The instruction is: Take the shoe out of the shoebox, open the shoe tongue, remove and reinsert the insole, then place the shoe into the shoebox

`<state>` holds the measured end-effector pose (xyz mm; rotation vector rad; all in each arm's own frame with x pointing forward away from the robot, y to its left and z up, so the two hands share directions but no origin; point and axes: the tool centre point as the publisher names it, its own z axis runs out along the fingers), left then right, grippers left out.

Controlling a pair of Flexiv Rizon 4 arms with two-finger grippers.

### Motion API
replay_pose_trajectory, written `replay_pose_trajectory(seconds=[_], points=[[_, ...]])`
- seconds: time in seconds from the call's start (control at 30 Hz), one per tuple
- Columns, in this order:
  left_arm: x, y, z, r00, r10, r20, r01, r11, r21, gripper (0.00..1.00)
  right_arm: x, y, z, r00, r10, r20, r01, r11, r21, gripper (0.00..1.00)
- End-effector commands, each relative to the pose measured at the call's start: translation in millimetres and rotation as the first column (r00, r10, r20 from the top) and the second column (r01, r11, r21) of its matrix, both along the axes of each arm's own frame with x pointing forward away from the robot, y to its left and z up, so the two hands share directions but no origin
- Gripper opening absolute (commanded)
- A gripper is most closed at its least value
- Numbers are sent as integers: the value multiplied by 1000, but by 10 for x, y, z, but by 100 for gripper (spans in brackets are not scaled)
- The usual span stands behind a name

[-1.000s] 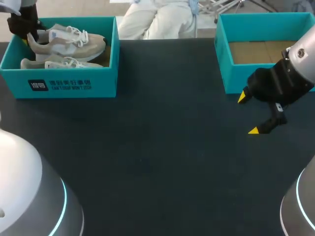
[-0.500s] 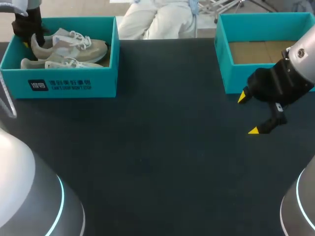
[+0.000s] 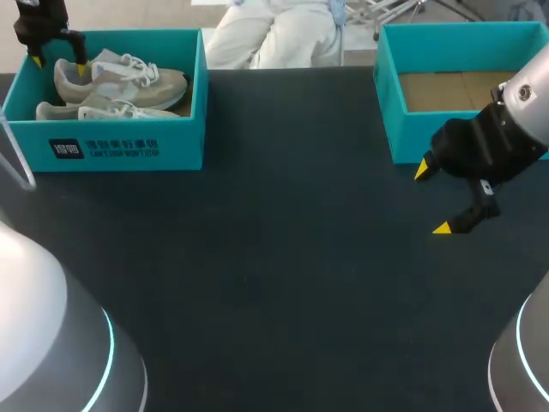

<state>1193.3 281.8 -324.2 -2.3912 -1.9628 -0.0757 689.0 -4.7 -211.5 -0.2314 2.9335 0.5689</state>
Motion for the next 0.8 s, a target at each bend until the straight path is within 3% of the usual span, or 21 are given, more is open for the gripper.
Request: replay_pose_trajectory(seconds=[0.03,0.33,0.8], points=[[-171,16,254,1000,6,22,-5,999,-33,100,5,12,-9,1000,-1,0,1,1000,-2,100],[-498,51,708,1000,14,19,-13,998,-60,100,5,12,-9,1000,-1,0,1,1000,-2,100],[-498,51,708,1000,14,19,-13,998,-60,100,5,12,-9,1000,-1,0,1,1000,-2,100]])
